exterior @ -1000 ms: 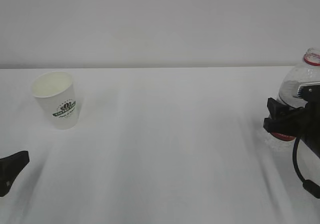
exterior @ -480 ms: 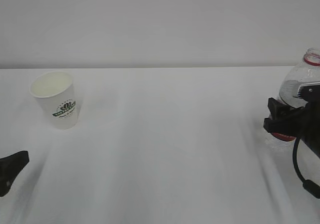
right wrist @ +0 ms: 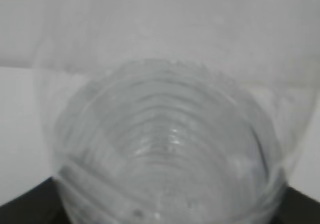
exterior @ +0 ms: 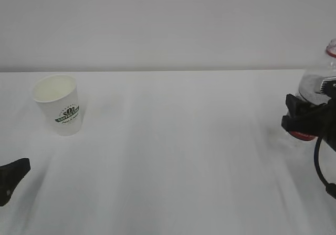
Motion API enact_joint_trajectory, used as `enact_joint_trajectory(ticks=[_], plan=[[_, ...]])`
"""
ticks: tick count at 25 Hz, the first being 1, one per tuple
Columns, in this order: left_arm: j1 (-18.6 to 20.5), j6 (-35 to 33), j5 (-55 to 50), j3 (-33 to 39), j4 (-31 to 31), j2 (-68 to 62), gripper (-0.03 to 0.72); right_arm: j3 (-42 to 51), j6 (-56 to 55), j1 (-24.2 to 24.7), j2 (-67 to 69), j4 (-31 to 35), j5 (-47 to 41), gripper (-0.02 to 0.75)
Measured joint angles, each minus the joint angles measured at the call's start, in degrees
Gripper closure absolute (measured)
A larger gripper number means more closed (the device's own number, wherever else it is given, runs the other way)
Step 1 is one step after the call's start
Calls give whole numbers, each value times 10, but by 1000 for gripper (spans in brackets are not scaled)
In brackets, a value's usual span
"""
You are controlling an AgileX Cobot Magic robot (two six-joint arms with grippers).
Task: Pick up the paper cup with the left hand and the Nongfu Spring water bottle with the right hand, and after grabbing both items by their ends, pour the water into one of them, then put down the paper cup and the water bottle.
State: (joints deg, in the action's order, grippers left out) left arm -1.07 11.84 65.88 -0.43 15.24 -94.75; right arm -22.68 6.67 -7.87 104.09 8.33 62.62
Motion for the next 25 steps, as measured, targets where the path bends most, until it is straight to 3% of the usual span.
enact_joint_trajectory(ticks=[16,25], plan=[[0,-9,0,-1,-6,0,106,3,16,0,-131,0,-102,259],[0,-20,1,-37,-6,-21,36,3,17,0,-168,0,-134,259]])
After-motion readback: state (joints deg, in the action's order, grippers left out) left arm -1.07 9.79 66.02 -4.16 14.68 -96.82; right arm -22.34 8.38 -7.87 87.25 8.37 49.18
